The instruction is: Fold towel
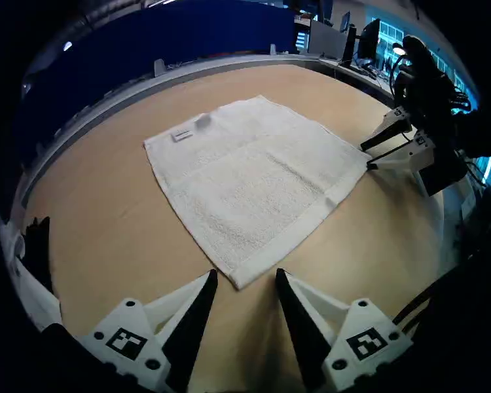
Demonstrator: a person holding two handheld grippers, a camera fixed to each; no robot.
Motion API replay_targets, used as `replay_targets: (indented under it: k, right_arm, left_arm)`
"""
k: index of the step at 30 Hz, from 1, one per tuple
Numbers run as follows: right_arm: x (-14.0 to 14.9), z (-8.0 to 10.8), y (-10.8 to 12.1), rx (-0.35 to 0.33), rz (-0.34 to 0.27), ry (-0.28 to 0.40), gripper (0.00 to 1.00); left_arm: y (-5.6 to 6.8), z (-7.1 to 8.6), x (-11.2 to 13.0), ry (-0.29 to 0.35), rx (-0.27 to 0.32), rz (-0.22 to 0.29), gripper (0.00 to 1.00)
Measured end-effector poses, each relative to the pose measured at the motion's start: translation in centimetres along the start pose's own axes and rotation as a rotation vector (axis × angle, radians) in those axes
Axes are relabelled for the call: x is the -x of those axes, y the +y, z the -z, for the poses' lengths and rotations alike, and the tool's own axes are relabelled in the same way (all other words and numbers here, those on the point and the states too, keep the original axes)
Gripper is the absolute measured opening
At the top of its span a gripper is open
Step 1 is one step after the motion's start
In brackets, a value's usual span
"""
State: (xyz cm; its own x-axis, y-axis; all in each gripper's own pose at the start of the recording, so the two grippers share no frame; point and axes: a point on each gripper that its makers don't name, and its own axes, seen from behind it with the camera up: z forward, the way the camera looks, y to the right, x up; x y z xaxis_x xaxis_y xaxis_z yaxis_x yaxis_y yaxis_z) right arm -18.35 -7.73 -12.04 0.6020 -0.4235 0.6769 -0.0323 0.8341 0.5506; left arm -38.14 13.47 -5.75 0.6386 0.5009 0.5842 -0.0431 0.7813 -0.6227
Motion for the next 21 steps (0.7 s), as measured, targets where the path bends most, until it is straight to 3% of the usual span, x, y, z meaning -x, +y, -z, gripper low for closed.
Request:
replay_targets:
  k: [2,4,14,21]
  right_arm:
    - [-0.06,0.05,0.01,0.002,-0.001,0.001,0.48]
    - [-0.02,0.07,0.09,0.007,-0.003,0.003,0.42]
    - [0.09,0.25,-0.03,0.0,-0.027,-0.002,0.36]
    - [-0.05,0.43,0.02,-0.006,-0.034,-0.001,0.19]
  left_arm:
    - [-0.14,0.07,0.0,-0.003,-0.011,0.003,0.56]
    - [-0.04,0.13,-0.07,-0.001,-0.011,-0.001,0.53]
    - [0.3,0.3,-0.19,0.0,-0.011,-0.005,0.37]
    - [-0.32,-0.02,-0.18,-0.002,-0.036,0.008,0.14]
